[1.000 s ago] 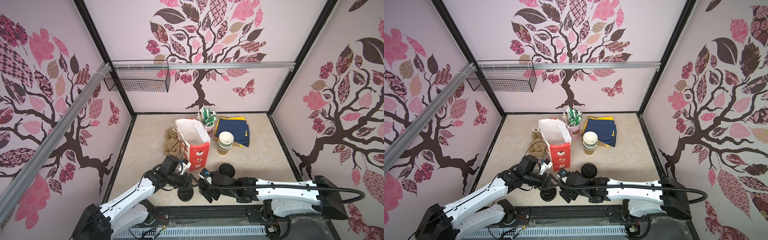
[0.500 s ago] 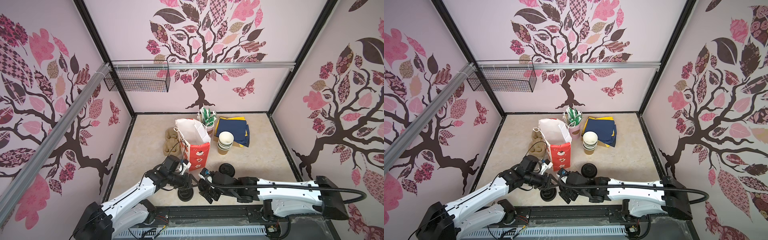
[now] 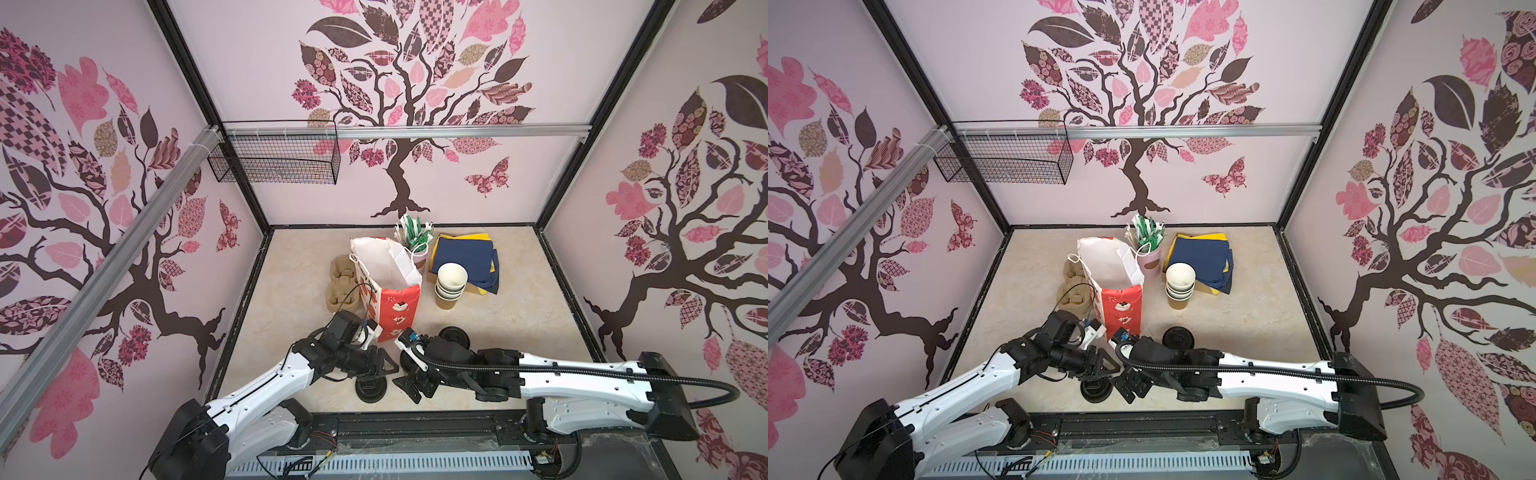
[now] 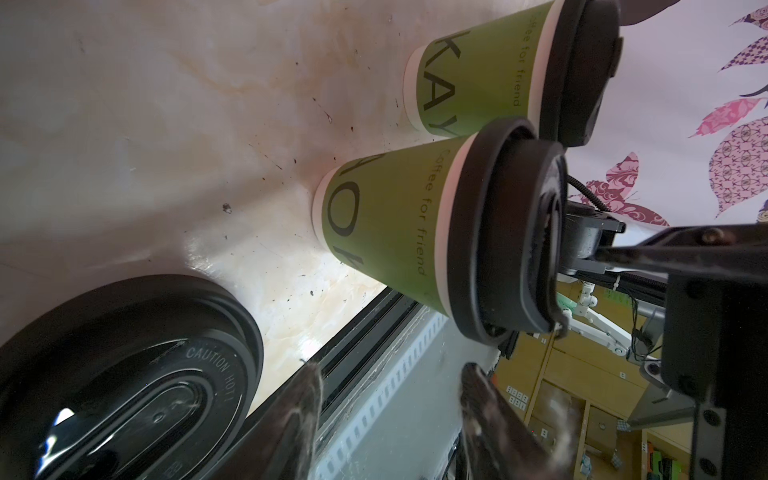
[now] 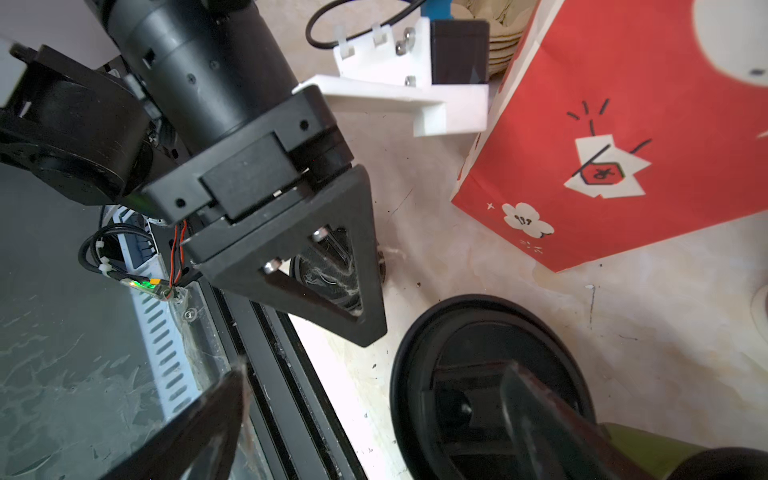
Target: Pack the takeout coffee
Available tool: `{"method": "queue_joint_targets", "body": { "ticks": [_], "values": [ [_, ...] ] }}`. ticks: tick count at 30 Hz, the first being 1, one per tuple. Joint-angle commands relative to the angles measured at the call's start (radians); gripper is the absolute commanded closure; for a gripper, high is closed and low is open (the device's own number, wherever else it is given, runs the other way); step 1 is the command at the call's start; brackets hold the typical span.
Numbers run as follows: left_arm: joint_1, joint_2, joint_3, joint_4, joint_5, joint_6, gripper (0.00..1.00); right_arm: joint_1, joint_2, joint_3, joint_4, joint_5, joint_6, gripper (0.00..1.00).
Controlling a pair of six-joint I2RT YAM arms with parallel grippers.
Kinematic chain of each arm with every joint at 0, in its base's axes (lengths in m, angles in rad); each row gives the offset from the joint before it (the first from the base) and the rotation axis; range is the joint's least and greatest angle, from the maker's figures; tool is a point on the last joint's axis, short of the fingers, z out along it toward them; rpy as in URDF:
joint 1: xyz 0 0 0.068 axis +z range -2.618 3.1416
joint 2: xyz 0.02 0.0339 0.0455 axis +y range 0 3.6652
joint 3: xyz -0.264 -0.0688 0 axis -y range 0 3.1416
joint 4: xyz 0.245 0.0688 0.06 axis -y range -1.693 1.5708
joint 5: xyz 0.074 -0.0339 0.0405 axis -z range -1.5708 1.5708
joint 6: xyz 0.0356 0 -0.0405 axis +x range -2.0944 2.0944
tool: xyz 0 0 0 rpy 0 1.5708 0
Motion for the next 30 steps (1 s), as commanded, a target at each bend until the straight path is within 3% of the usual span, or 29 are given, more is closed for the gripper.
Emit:
{"method": "queue_joint_targets", "body": {
  "ticks": [1, 8, 15, 19, 24, 30],
  "values": [
    [-0.003, 0.004, 0.019, 0.006, 0.006, 0.025, 0.43, -0.012, -0.034, 0.043, -0.048, 0.005, 0.041, 0.03],
    [-0.004, -0.073, 0.046, -0.053, -0.020, 0.045, 0.43, -0.030, -0.084, 0.199, -0.314, 0.051, 0.188, 0.13],
    [-0.003, -0.170, 0.048, -0.084, -0.074, 0.045, 0.44, -0.129, -0.101, 0.253, -0.607, -0.014, 0.386, 0.43],
    [-0.003, -0.194, 0.061, -0.096, -0.084, 0.059, 0.46, -0.163, -0.059, 0.248, -0.619, -0.093, 0.419, 0.58],
    [-0.003, -0.193, 0.060, -0.109, -0.089, 0.072, 0.48, -0.236, -0.006, 0.214, -0.532, -0.181, 0.426, 0.63],
    [-0.003, -0.199, 0.072, -0.125, -0.099, 0.090, 0.49, -0.247, 0.027, 0.168, -0.483, -0.236, 0.424, 0.63]
  ]
}}
